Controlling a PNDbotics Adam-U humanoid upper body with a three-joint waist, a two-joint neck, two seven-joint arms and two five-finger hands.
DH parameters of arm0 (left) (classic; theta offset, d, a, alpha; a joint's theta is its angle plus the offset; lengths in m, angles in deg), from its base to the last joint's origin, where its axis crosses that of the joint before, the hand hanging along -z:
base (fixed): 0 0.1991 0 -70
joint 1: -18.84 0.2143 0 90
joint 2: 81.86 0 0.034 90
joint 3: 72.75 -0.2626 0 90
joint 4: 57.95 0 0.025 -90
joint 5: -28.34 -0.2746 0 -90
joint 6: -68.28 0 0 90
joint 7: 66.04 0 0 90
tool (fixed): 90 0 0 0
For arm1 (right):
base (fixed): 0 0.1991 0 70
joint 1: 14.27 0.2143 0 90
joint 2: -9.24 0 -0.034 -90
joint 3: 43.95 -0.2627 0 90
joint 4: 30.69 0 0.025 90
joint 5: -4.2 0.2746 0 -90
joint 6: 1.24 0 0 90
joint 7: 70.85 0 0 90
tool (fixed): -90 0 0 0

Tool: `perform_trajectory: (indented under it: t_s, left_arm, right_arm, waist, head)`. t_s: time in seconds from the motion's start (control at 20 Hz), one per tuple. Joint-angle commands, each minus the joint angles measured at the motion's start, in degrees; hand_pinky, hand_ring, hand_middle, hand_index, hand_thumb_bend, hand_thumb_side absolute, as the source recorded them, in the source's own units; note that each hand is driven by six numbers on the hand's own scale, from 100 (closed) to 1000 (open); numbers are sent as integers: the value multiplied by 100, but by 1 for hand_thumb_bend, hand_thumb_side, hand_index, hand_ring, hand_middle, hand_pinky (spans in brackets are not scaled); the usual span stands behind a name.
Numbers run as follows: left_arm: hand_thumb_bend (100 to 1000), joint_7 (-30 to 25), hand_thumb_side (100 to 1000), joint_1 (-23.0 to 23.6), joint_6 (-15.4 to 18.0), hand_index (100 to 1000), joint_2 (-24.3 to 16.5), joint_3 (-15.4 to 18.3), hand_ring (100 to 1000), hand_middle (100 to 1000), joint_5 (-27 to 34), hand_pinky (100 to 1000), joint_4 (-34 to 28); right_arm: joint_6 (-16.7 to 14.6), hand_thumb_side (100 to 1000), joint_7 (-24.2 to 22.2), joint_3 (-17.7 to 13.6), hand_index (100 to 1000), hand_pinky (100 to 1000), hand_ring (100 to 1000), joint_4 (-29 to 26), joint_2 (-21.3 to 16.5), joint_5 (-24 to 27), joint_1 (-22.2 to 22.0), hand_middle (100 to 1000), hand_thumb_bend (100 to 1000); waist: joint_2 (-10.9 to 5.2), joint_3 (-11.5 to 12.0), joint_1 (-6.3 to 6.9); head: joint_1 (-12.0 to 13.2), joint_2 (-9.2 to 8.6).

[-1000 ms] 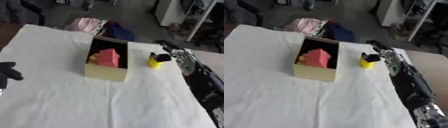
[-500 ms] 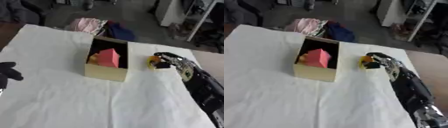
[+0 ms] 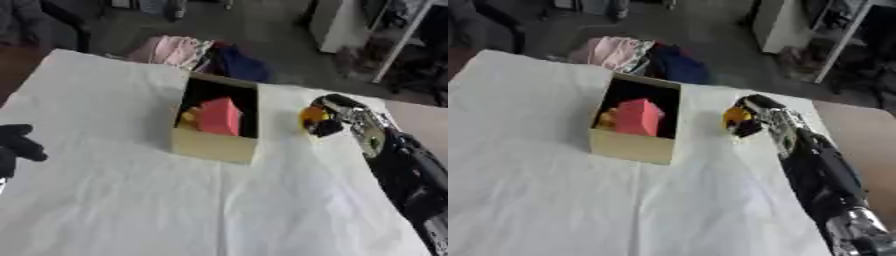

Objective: Pick up objects on the table and place them in the box.

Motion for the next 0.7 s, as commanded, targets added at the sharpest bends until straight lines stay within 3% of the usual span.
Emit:
perform_trajectory:
  t_s: [0.05, 0.25, 0.45, 0.55, 0.7]
  left_arm:
    - [100, 3, 653, -26, -6, 819, -65, 44, 638, 598, 23, 855, -113]
    - [100, -13, 652, -24, -7, 819, -66, 31, 638, 599, 34, 855, -113]
    - [100, -40, 651, -38, -4, 819, -64, 8, 639, 600, 54, 856, -113]
    - [100, -50, 650, -45, 0, 819, -64, 3, 638, 600, 61, 856, -113]
    - [100, -59, 651, -63, 3, 819, -55, -6, 638, 600, 74, 856, -113]
  right_arm:
    - [-286, 211, 389, 8, 728, 472, 439, -585, -113, 155, 200, 386, 100]
    - [-626, 202, 686, 171, 754, 489, 453, -1115, -15, 292, 320, 399, 100]
    - [-853, 204, 640, 383, 790, 525, 475, -1310, 205, 269, 465, 423, 100]
    - [-947, 206, 549, 479, 831, 562, 505, -1336, 322, 234, 518, 463, 100]
    - [-1031, 212, 350, 594, 934, 654, 596, -1285, 505, 144, 564, 596, 100]
  waist:
    - [-164, -5, 69]
    - [-187, 25, 72]
    - [-201, 79, 73]
    - [-201, 105, 75]
    - [-196, 145, 76]
  head:
    - [9, -61]
    - [-9, -51]
    - [-50, -42]
    - [-68, -41]
    - [-92, -44]
